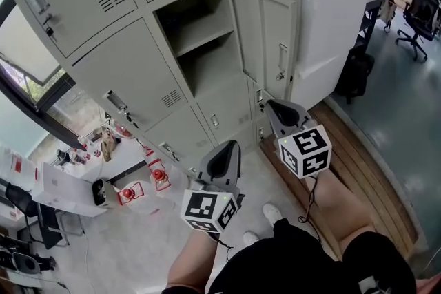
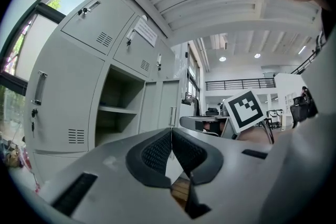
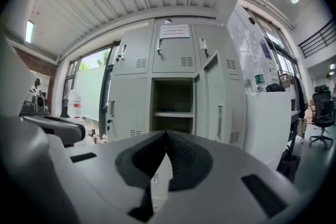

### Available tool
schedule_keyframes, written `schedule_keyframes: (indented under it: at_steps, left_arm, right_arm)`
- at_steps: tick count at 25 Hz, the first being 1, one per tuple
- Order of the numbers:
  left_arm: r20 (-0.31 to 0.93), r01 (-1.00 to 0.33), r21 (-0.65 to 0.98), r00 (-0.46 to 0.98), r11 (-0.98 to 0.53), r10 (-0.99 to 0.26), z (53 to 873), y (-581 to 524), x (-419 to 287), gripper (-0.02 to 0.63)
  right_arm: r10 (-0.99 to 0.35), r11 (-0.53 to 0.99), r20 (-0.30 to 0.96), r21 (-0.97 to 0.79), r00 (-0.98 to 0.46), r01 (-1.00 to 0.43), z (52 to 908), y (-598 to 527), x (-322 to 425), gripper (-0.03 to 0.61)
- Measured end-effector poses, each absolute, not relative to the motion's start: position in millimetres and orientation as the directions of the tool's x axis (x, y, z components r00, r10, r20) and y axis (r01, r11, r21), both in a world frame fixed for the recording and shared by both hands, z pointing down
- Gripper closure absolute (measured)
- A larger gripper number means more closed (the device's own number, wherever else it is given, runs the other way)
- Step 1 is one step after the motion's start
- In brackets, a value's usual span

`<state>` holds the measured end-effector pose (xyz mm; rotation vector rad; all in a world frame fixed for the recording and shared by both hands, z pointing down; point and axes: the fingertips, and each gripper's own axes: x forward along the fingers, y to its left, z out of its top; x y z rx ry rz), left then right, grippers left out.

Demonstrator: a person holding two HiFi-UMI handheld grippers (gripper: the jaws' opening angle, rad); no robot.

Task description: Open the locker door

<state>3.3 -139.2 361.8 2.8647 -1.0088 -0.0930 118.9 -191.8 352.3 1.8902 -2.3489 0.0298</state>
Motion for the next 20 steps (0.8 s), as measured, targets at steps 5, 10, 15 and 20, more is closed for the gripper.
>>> schedule_keyframes:
  at_steps: [5, 10, 15, 20]
  left_arm:
    - [-0.026, -0.64, 0.126, 0.762, -0.758, -0.647, 365.1, -131.0, -19.0, 0.597]
    - [-0.019, -0.657, 0.128, 0.748, -0.743, -0.664, 370.9, -122.3, -41.0, 0.597]
    - [-0.017, -0.673, 0.135, 0.733, -0.728, -0.68, 374.2, -115.2, -59.2, 0.597]
    - [-0.018, -0.678, 0.136, 0.728, -0.723, -0.686, 377.6, -108.1, -70.8, 0.597]
  right_arm:
    - [-0.953, 0.293, 0.095, 0.057, -0.287, -0.954, 348.7, -167.5, 73.3, 0.525]
    - [-0.935, 0.347, 0.099, 0.051, -0.341, -0.936, 354.9, -145.7, 37.9, 0.525]
    - [-0.923, 0.372, 0.12, 0.039, -0.366, -0.927, 365.8, -131.9, 17.9, 0.525]
    - [-0.918, 0.38, 0.13, 0.027, -0.374, -0.924, 373.3, -122.5, 7.1, 0.525]
